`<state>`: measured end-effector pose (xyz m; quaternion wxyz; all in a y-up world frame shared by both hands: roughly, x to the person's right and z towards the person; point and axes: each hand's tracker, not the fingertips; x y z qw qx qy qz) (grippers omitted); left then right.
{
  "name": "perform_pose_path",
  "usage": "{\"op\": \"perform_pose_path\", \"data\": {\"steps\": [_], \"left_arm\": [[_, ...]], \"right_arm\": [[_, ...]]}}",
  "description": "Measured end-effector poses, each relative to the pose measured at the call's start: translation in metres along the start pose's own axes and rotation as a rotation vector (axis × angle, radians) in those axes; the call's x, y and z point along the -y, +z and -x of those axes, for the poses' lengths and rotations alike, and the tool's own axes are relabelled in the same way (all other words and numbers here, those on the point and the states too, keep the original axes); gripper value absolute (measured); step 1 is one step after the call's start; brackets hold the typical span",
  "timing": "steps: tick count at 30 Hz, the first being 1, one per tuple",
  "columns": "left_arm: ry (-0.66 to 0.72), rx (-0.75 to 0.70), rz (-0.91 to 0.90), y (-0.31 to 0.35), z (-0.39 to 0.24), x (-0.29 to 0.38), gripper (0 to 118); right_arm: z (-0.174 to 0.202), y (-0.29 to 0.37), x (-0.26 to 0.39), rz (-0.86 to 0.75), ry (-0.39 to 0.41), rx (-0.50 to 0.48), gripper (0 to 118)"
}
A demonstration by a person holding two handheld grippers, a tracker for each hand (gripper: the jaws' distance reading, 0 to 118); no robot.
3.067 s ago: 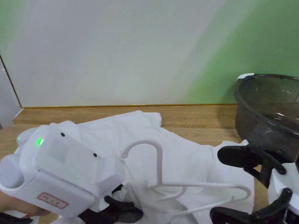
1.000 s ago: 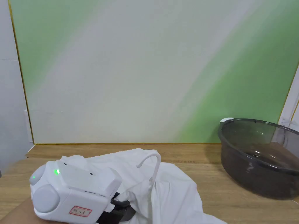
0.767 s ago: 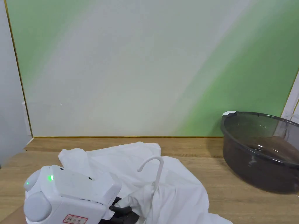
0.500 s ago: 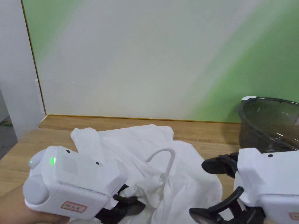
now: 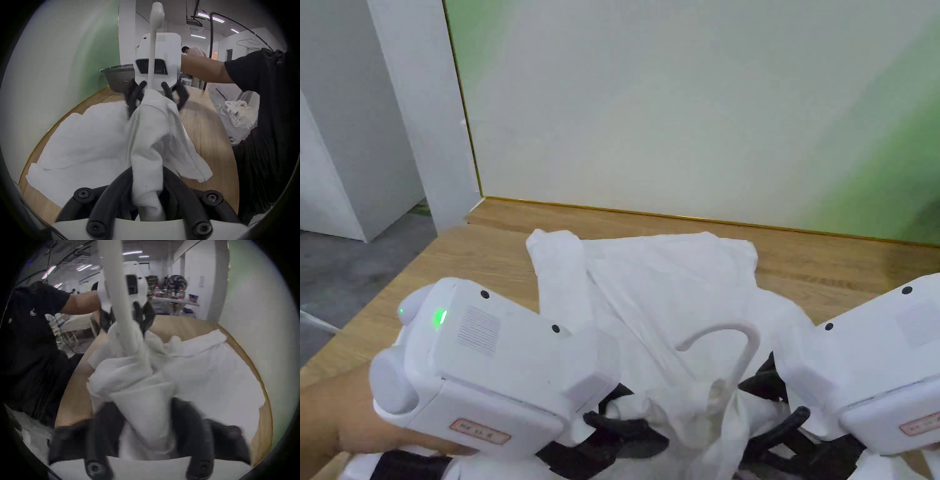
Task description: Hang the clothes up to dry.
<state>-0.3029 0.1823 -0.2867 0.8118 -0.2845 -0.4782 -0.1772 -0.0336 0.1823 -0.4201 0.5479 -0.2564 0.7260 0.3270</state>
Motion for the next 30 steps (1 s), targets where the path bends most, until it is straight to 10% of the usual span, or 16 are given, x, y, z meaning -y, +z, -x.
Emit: {"op": "perform_pose_path", "data": {"steps": [4, 7, 10, 22, 30], "left_arm": [[-0.047, -0.047, 0.035, 0.000, 0.003, 0.001, 15], [-0.036, -0.076, 0.030, 0.001, 0.004, 0.001, 73], [-0.027, -0.120, 0.021, 0.005, 0.002, 0.002, 92], [0.305, -0.634, -0.353, 0.065, -0.049, 0.049, 96], [0.493, -1.040, -0.507, 0.041, -0.069, 0.031, 97]], "right_arm": [[-0.007, -0.004, 0.005, -0.039, -0.081, -0.085, 14], [-0.003, -0.003, 0.005, -0.046, -0.068, -0.099, 13], [0.003, 0.000, 0.013, -0.112, -0.159, -0.089, 13], [0.077, 0.038, 0.096, -0.478, -0.840, 0.367, 12], [0.124, 0.044, 0.075, -0.593, -1.032, 0.845, 10]]}}
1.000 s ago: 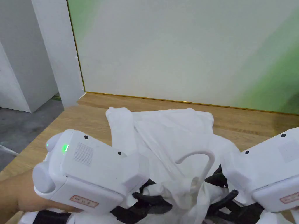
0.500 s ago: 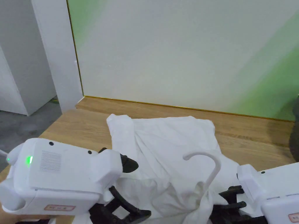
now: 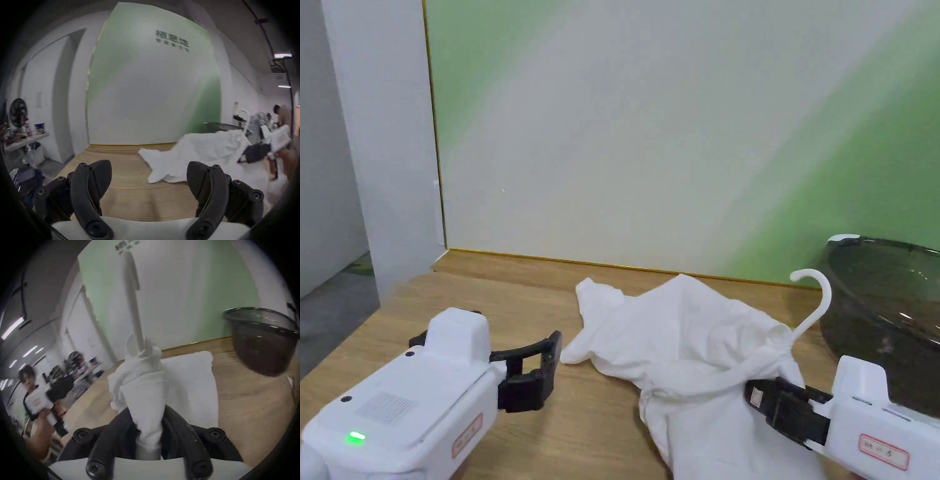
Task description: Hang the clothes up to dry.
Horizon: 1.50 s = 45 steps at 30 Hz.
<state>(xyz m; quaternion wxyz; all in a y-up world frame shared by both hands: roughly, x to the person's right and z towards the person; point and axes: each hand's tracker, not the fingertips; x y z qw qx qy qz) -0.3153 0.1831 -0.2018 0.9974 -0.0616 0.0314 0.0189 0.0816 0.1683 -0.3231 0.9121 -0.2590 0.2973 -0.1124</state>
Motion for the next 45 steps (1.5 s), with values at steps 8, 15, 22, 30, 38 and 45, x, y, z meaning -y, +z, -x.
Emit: {"op": "perform_pose_path", "data": {"steps": [8, 15, 22, 30, 38, 45], "left_arm": [[0.012, -0.104, -0.016, 0.016, -0.024, 0.010, 38], [-0.011, 0.081, -0.016, 0.039, -0.028, -0.002, 0], [0.111, 1.106, 0.149, 0.043, -0.042, -0.042, 0], [0.011, 1.398, 0.118, 0.020, -0.112, -0.086, 0], [-0.030, 1.760, 0.065, 0.024, -0.215, -0.123, 0], [-0.142, 2.115, -0.005, 0.047, -0.324, -0.169, 0]], "right_arm": [[0.028, 0.025, 0.002, -0.105, 0.025, 0.192, 10], [0.027, 0.054, -0.004, -0.081, 0.076, 0.107, 8], [0.032, 0.113, -0.017, -0.012, 0.133, -0.378, 8], [0.028, 0.214, -0.029, -0.101, 0.063, -0.312, 8], [0.044, 0.370, -0.010, -0.318, 0.028, -0.028, 8], [0.084, 0.498, 0.020, -0.471, 0.024, 0.289, 8]]}}
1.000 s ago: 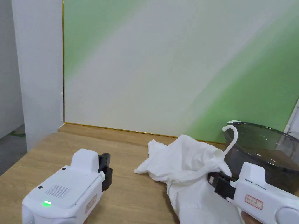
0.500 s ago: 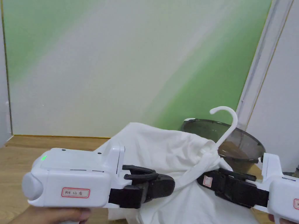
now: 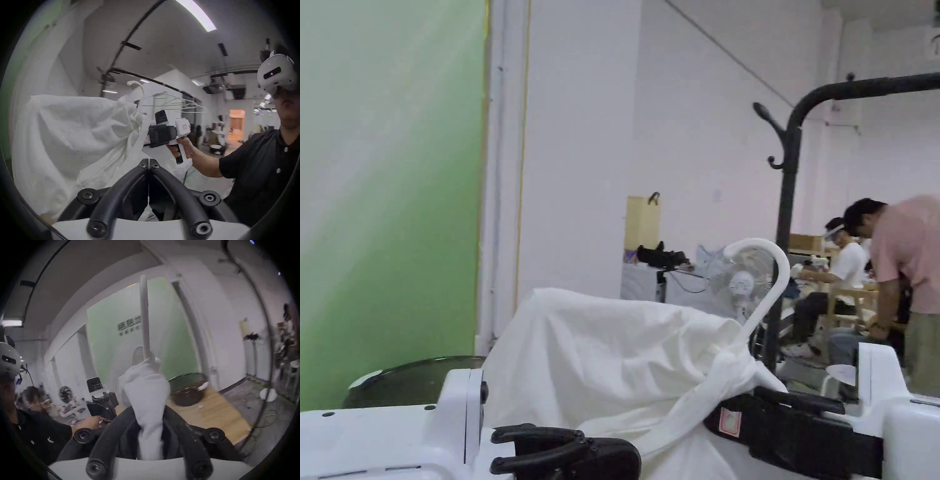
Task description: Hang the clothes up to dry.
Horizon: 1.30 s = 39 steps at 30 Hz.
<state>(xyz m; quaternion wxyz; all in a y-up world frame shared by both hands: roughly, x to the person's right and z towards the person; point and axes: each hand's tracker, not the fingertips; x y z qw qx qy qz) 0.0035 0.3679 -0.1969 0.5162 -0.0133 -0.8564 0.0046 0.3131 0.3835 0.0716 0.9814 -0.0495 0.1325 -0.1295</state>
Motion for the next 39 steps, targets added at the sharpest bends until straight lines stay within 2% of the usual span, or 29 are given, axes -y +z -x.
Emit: {"op": "perform_pose_path", "data": {"steps": [1, 4, 10, 15, 16, 19, 20, 21, 22, 25, 28, 32, 35, 38, 39], "left_arm": [[-0.024, 0.044, 0.004, -0.016, 0.006, -0.007, 0], [-0.063, 0.153, 0.000, -0.064, 0.023, -0.022, 0], [0.004, 0.331, -0.025, -0.146, 0.045, -0.027, 0], [0.009, 0.427, -0.043, -0.176, 0.035, -0.028, 0], [-0.003, 0.420, -0.053, -0.179, 0.030, -0.030, 0], [-0.229, -0.014, -0.355, -0.174, 0.005, -0.060, 0], [-0.239, -0.187, -0.424, -0.174, -0.001, -0.080, 0], [-0.214, -0.283, -0.510, -0.173, -0.003, -0.097, 0], [-0.196, -0.278, -0.560, -0.173, -0.002, -0.114, 0], [-0.185, -0.222, -0.509, -0.195, 0.000, -0.155, 0], [-0.234, -0.227, -0.472, -0.214, 0.000, -0.166, 0], [-0.237, -0.227, -0.438, -0.229, 0.001, -0.162, 0], [-0.242, -0.249, -0.432, -0.238, 0.001, -0.165, 0], [-0.268, -0.266, -0.429, -0.242, -0.003, -0.168, 0], [-0.289, -0.282, -0.422, -0.244, -0.005, -0.171, 0]], "right_arm": [[0.001, 0.018, -0.003, -0.022, 0.004, 0.062, 8], [-0.001, 0.057, -0.012, -0.031, 0.010, 0.164, 8], [0.011, 0.113, -0.015, -0.070, 0.003, 0.374, 8], [0.033, 0.142, -0.009, -0.091, -0.005, 0.466, 8], [0.028, 0.152, -0.009, -0.092, -0.008, 0.488, 8], [0.033, 0.166, -0.004, -0.094, -0.020, 0.536, 8], [0.033, 0.170, -0.002, -0.098, -0.026, 0.551, 8], [0.033, 0.173, 0.000, -0.101, -0.031, 0.562, 8], [0.032, 0.176, 0.001, -0.112, -0.040, 0.577, 8], [0.030, 0.184, 0.004, -0.143, -0.068, 0.601, 8], [0.034, 0.191, -0.014, -0.160, -0.050, 0.635, 8], [0.032, 0.190, -0.083, -0.184, -0.049, 0.664, 8], [0.029, 0.183, -0.143, -0.165, 0.011, 0.745, 8], [0.024, 0.177, -0.197, -0.175, -0.001, 0.775, 8], [0.020, 0.176, -0.214, -0.168, -0.017, 0.821, 8]]}}
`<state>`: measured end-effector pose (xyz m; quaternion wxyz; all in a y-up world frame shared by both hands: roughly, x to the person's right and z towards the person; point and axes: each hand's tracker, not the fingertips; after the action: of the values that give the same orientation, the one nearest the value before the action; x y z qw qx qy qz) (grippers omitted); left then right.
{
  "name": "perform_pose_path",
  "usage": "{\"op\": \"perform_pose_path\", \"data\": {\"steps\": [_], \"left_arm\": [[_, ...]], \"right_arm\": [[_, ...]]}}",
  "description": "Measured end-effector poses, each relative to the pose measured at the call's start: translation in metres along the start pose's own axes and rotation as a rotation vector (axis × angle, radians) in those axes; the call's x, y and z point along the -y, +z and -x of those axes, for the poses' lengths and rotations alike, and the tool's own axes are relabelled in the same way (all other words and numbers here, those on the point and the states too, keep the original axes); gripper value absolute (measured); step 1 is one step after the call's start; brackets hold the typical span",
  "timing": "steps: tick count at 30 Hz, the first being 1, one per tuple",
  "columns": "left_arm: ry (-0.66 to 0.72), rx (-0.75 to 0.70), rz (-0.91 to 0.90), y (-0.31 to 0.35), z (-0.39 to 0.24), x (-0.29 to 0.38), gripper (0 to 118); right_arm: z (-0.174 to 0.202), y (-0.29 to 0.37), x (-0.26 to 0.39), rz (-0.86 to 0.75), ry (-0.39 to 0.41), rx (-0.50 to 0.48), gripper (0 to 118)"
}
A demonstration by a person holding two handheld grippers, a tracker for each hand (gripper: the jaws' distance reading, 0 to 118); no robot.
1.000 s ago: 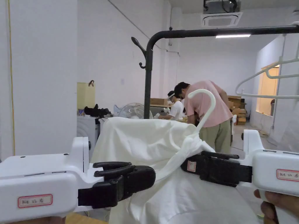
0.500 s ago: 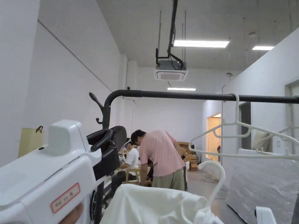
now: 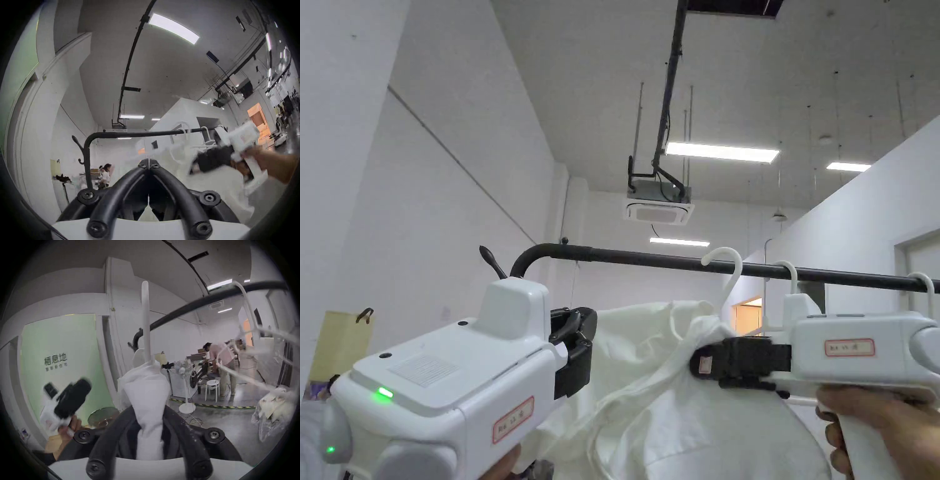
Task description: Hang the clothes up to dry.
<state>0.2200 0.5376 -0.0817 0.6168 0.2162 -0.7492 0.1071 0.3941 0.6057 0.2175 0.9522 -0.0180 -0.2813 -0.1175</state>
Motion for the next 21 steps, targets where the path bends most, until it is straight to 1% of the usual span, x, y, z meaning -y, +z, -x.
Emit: {"op": "perform_pose_path", "data": {"steps": [1, 2, 3, 4, 5, 7, 9, 12, 14, 18, 21], "left_arm": [[-0.022, -0.017, 0.004, -0.003, -0.002, -0.001, 0], [-0.038, -0.037, 0.007, -0.006, -0.003, -0.003, 0], [-0.036, -0.039, 0.023, -0.009, -0.004, -0.003, 0], [-0.040, -0.039, 0.022, -0.013, -0.006, -0.005, 0], [-0.054, -0.047, 0.019, -0.016, -0.008, -0.006, 0], [-0.093, -0.073, 0.028, -0.024, -0.014, -0.007, 0], [-0.085, -0.060, 0.035, -0.032, -0.016, -0.008, 0], [-0.074, -0.055, 0.040, -0.037, -0.018, -0.006, 0], [-0.085, -0.061, 0.034, -0.037, -0.019, -0.004, 0], [-0.085, -0.058, 0.024, -0.035, -0.017, 0.001, 0], [-0.081, -0.046, 0.026, -0.034, -0.016, 0.003, 0]], "right_arm": [[-0.001, -0.005, -0.013, 0.006, 0.004, 0.036, 8], [-0.002, -0.011, -0.027, 0.025, 0.035, 0.089, 8], [-0.002, -0.017, -0.036, 0.034, 0.030, 0.136, 8], [-0.002, -0.022, -0.045, 0.045, 0.023, 0.164, 8], [-0.001, -0.026, -0.052, 0.059, 0.054, 0.182, 8], [0.000, -0.037, -0.064, 0.072, 0.056, 0.224, 8], [-0.003, -0.048, -0.071, 0.086, 0.039, 0.244, 8], [-0.003, -0.065, -0.079, 0.122, 0.056, 0.336, 8], [-0.004, -0.074, -0.082, 0.121, 0.055, 0.333, 8], [-0.013, -0.091, -0.086, 0.125, 0.012, 0.327, 8], [-0.015, -0.103, -0.088, 0.138, 0.016, 0.356, 8]]}}
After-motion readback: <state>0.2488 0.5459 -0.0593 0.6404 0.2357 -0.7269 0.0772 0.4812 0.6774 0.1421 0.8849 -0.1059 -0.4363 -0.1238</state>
